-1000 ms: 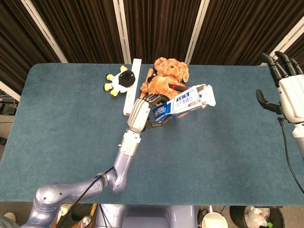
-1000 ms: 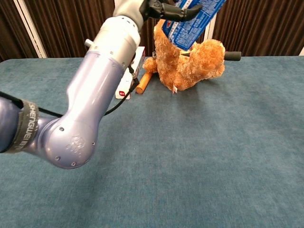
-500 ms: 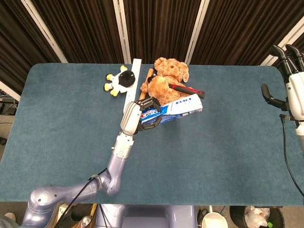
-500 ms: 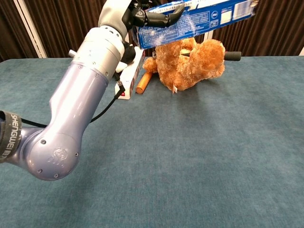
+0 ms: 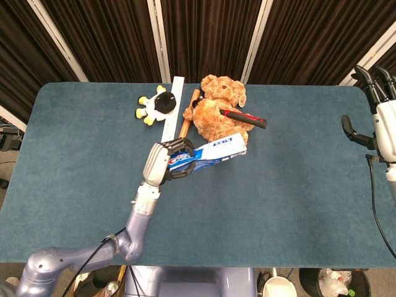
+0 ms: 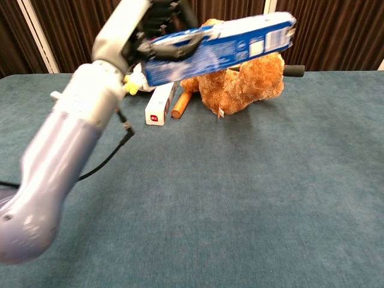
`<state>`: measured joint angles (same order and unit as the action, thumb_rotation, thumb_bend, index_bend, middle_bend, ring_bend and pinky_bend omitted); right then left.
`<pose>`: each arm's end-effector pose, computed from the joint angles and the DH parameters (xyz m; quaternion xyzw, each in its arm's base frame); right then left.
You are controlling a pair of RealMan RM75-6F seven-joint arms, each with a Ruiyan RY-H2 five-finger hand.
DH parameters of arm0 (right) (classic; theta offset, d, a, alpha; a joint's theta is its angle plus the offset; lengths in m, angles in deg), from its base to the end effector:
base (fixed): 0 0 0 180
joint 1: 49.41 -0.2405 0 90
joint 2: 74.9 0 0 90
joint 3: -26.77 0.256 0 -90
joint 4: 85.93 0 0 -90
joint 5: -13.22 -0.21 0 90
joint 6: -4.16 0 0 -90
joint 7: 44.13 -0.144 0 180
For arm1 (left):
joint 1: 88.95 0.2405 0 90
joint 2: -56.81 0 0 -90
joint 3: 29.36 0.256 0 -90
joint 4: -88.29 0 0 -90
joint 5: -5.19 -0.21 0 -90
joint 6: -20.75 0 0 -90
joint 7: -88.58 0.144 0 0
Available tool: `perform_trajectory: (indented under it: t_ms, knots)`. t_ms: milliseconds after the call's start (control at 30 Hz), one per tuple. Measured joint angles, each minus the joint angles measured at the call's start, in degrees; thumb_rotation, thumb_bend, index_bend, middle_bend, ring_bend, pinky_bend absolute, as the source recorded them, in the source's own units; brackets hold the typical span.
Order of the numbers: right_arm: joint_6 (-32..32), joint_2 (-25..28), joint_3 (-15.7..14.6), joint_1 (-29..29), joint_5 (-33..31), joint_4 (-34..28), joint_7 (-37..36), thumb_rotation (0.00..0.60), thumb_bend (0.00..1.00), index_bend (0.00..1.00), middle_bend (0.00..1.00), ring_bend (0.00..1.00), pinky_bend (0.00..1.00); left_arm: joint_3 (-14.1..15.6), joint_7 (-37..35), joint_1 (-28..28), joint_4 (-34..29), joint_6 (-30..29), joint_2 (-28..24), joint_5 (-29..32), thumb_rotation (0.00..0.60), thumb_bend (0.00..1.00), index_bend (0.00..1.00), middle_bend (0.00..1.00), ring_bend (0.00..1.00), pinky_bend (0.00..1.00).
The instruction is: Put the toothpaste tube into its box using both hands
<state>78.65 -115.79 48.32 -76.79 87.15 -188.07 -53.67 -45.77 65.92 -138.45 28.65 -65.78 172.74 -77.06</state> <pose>-0.1647 -0.3288 0.3021 0.5879 -0.2497 0.5397 0.5483 -0.0442 0.3400 -0.0453 -0.4940 -0.3944 -0.7396 0.2309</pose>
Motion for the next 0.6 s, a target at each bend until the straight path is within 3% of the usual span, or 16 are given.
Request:
perform_trajectory:
  t_ms: [333,600]
  knots:
    - [1.1,-1.8,-0.4,0.2,0.7,-1.6,1.5,0.6,0.44,0.0,0.21,0.08,0.14,10.2,-1.5,10.1,-1.0,-2.0,-8.2,-3.0,0.6,0.69,0.59,0.68,0.63,0.7]
    - [1.5,-3.2,-0.2,-0.6,1.1,-3.9,4.4,0.6,0.44,0.0,0.21,0.08,0.14,15.6,-2.9,15.3,1.1,-1.5,-10.3,-4.5,0.6,0.68,0.58,0.67,0.62,0.7]
